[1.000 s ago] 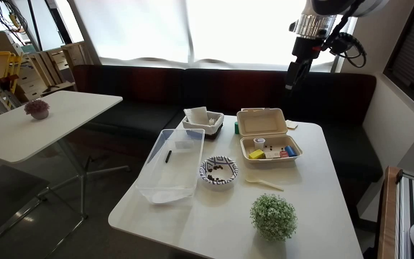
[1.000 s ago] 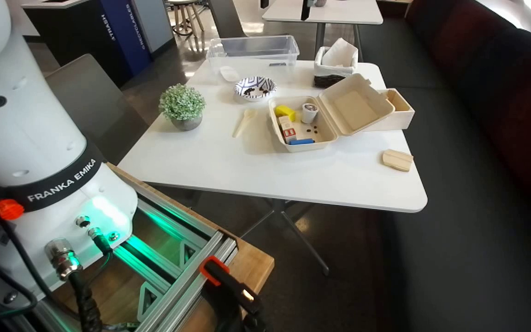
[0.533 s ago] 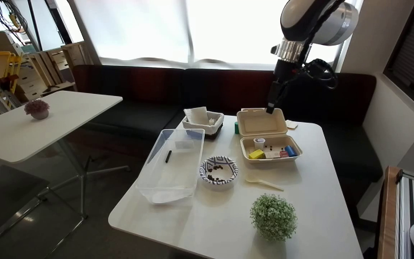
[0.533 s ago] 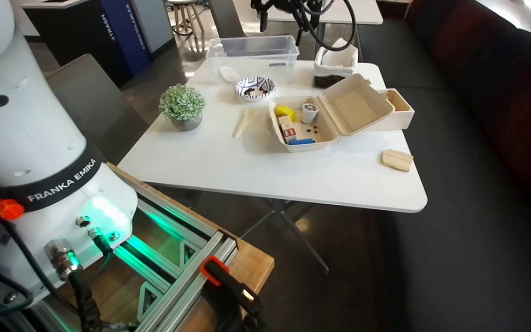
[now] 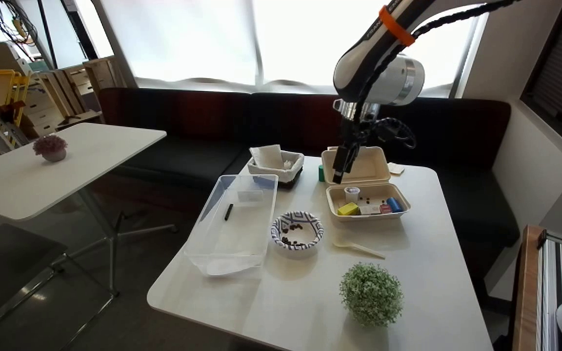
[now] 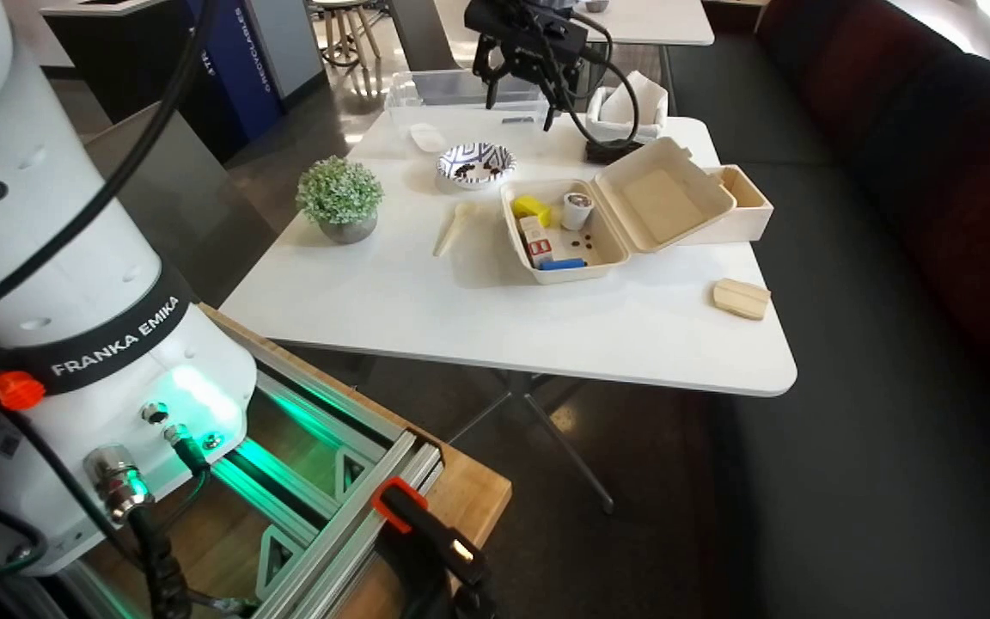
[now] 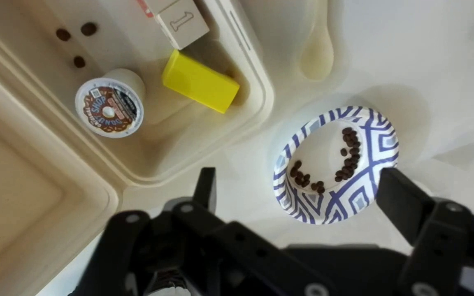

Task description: Pour the beans in the bowl into the take-away food container

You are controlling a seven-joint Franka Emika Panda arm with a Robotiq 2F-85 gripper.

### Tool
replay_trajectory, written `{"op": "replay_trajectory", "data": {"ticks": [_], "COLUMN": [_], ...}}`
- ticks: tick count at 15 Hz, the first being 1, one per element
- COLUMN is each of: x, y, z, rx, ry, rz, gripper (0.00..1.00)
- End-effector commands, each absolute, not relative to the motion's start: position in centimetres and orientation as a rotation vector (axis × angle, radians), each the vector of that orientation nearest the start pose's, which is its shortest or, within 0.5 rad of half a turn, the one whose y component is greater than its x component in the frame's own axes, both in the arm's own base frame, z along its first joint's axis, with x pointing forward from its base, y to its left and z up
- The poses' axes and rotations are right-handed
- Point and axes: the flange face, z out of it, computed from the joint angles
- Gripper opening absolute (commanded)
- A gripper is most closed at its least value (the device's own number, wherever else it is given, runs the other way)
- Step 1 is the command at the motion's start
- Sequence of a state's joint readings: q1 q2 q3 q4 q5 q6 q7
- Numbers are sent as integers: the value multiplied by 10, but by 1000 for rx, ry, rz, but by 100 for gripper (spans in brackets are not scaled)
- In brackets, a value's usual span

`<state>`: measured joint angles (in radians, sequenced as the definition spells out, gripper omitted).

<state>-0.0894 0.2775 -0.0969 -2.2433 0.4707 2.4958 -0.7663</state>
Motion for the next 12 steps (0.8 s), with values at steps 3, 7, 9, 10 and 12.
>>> {"op": "replay_trajectory", "data": {"ticks": [3,7,9,10,12], "x": [584,581,582,582,583], "y": [-97,-90,-91,-92,-94], "z": [181,174,174,177,181], "rx": [-2868,-2858,-2857,-2858,-2860], "ry": [-271,-305,-305,-304,-302], "rz": [-161,-122,-124,-131,-141], "gripper": [100,100,100,100,100]}}
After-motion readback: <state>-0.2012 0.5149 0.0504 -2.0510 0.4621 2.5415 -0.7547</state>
